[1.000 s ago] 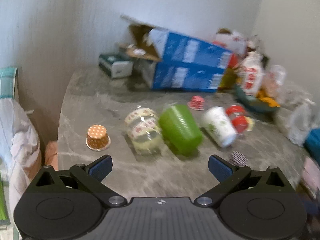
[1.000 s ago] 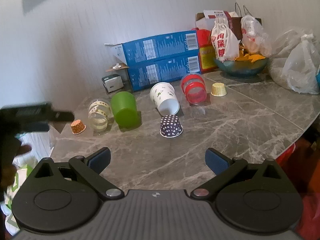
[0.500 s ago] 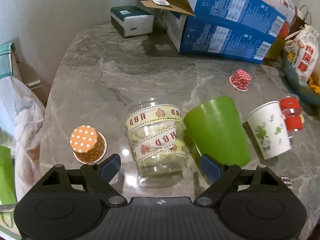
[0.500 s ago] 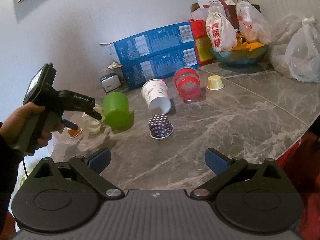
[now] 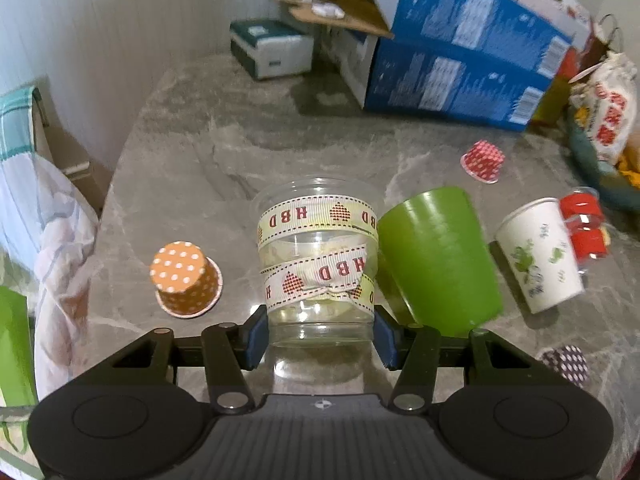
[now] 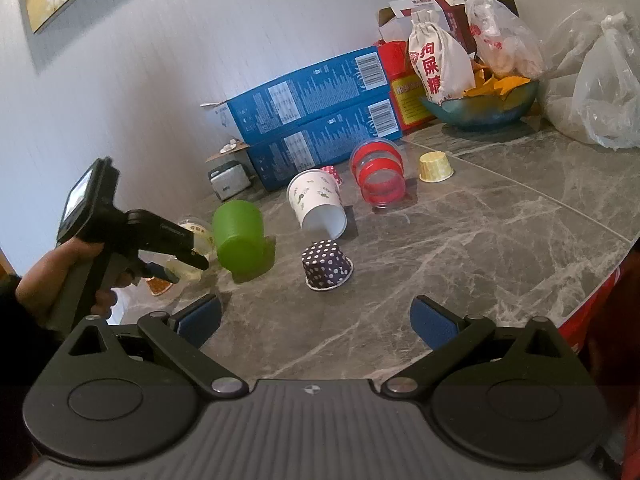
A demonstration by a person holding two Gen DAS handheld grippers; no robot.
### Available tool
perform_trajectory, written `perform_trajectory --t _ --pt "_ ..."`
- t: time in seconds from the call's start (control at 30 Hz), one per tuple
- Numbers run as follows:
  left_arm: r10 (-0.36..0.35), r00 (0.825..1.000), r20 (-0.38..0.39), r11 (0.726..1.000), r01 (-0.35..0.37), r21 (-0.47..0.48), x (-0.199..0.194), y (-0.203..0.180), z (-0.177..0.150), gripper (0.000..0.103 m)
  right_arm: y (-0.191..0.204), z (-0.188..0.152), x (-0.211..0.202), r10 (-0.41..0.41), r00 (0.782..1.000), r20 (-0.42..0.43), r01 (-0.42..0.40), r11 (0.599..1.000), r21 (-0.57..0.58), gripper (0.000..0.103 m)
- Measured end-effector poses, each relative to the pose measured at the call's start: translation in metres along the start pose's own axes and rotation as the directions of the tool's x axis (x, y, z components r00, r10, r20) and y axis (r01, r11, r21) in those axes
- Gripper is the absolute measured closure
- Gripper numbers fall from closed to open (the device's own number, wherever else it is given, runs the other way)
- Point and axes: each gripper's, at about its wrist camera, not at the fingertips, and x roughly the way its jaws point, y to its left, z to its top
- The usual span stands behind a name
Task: Flip cup upright
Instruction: 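Move the left gripper onto the clear HBD-ribbon cup and close on it, then lift the clear HBD cup off the table with the left gripper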
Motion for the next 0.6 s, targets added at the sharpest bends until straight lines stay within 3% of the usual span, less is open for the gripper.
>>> perform_trajectory --t 0.17,0.27,0.43,0.6 --pt "-0.072 0.995 0.07 0.997 0.069 0.038 -0.048 0.006 -0.028 0.047 0.005 -0.002 -0.006 0.011 1.0 0.009 -0.011 1.0 -0.006 0.001" --pt "-0.129 0.986 0.104 0.984 0.114 0.133 -0.087 -0.004 -0.057 0.047 0.004 -0.003 -0.01 0.016 1.0 0.016 -0.016 1.0 0.017 0.001" --pt "-0.207 0.977 0.055 0.943 0.184 0.277 -0.124 -0.031 -0.108 0.047 -0.007 -0.008 -0.014 0.015 1.0 -0.024 -0.011 0.99 0.14 0.001" --pt "-0.245 0.968 -0.047 0.931 0.248 0.269 -0.105 -0.05 -0.13 0.047 -0.012 -0.014 -0.007 -0.005 0.997 -0.081 0.023 0.977 0.212 0.001"
